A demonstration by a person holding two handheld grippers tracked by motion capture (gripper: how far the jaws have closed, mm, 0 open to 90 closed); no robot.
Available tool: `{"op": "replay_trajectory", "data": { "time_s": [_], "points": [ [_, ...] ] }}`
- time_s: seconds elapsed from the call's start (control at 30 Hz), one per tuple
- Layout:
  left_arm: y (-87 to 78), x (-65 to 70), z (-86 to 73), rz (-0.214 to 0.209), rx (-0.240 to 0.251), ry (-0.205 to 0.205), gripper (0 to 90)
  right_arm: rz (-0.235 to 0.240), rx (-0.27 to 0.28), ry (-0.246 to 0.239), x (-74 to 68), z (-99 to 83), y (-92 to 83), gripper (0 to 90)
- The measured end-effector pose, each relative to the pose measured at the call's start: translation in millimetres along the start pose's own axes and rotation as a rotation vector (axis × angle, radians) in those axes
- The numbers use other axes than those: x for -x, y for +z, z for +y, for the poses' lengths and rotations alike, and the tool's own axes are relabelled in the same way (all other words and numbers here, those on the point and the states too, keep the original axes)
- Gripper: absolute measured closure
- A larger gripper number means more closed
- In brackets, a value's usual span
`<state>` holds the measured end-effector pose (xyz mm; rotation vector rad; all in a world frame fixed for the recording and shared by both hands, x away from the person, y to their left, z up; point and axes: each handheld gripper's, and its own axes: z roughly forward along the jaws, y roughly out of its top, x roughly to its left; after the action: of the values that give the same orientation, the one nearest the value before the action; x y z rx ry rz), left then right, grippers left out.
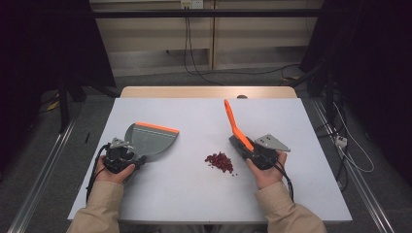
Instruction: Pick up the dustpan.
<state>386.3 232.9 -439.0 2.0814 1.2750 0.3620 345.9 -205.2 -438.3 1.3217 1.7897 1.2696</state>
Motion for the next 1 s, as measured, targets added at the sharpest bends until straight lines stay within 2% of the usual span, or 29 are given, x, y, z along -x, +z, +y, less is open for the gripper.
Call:
{"op": "replay_trajectory", "data": {
  "time_s": [0.13,0.23,0.27,0.5,0.57,0.77,0.8,0.83,0.9,1.0],
  "points": [
    [3.3,-0.3,3.5,0.019,-0.018,-0.003,47.5,0.003,0.0,-0.001,-1.0,0.2,-0.1,70.9],
    [7.1,-1.1,3.2,0.007,-0.024,-0.009,59.8,0.004,-0.002,-0.001,-1.5,-0.1,0.0,70.9],
    [7.3,-0.8,3.6,0.021,-0.025,0.01,62.6,0.004,-0.003,-0.002,-1.5,-0.1,-0.1,70.9],
    [2.6,-3.6,3.8,-0.004,-0.024,0.0,63.3,0.004,0.002,0.004,0.0,-0.3,-1.9,70.9],
    [0.0,-3.4,4.0,-0.012,-0.009,0.0,63.3,0.009,0.003,0.004,-0.1,0.1,-2.4,70.9],
    [-16.1,2.0,7.2,-0.059,0.027,0.048,63.3,0.014,0.011,0.002,0.3,1.0,-3.1,70.9],
    [-19.2,2.8,7.7,-0.073,0.023,0.071,63.3,0.013,0.011,0.001,0.5,1.0,-3.2,70.9],
    [-21.1,4.7,7.4,-0.089,0.029,0.072,63.3,0.014,0.011,0.001,0.6,1.0,-3.2,70.9],
    [-25.7,7.7,6.9,-0.116,0.024,0.115,63.3,0.016,0.01,0.004,0.6,1.1,-3.2,70.9],
    [-29.8,13.4,4.4,-0.163,0.018,0.148,63.3,0.018,0.013,0.002,0.6,1.6,-3.4,71.0]
  ]
}}
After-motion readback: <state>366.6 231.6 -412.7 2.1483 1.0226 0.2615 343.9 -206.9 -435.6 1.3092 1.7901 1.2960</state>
